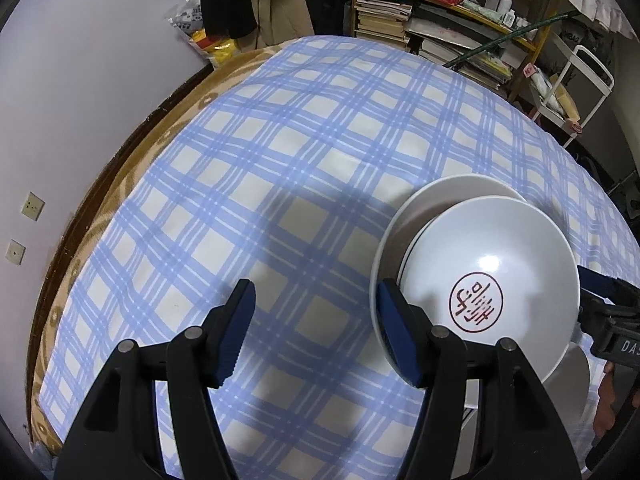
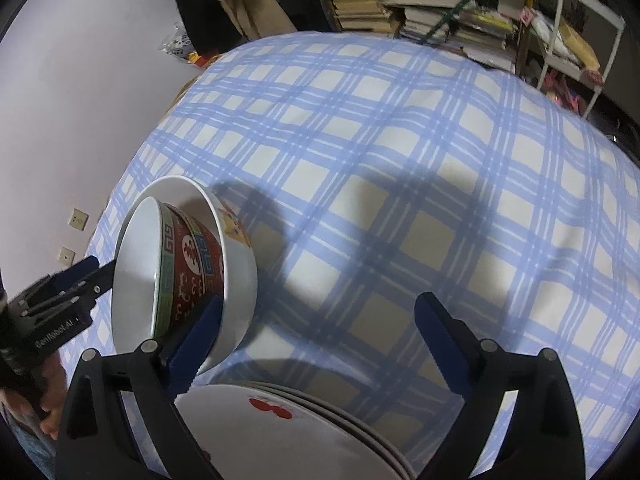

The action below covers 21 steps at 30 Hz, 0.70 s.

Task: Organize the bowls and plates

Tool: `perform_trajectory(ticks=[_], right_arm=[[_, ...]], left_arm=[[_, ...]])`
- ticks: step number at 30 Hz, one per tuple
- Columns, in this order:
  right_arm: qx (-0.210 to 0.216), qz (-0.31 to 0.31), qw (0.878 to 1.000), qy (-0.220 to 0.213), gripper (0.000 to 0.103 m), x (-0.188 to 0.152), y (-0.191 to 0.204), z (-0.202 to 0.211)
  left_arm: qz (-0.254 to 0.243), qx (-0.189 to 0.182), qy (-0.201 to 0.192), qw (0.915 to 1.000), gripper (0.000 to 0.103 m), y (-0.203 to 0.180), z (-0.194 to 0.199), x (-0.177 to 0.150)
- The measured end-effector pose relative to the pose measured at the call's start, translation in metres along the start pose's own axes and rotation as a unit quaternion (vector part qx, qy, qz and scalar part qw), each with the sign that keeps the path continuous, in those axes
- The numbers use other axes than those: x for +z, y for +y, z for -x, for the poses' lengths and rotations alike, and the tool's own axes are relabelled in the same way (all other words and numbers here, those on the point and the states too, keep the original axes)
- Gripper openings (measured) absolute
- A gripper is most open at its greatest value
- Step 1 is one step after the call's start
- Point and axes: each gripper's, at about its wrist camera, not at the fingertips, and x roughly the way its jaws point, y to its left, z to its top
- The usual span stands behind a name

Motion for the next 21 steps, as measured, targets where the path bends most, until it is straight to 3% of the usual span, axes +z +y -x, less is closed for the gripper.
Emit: perform_trajectory(ticks=[10, 16, 19, 21], right_arm=[[-0.014, 0.022, 1.0, -0.012, 0.097, -0.001, 0.009, 0.004], [0.002, 0.041, 0.999, -0.021, 0.068, -0.002, 0.017, 0.007], [0.019, 0.046, 0.999, -0.018, 0.046, -0.004, 0.019, 0.008], [0.027, 0.049, 0.998, -0.012, 0.025, -0.004, 0.025, 0.007]], left_arm=[[0.019, -0.005, 0.013, 0.9997, 0.06, 0.003, -0.003, 0.001], [0.006, -0.008, 0.004, 0.9999, 0.049, -0.004, 0.0, 0.0], [0.006, -0.026, 0.002, 0.9996, 0.034, -0.008, 0.002, -0.001], [-0.001, -0.031, -0.001, 0.9995, 0.023, -0.014, 0.003, -0.002]])
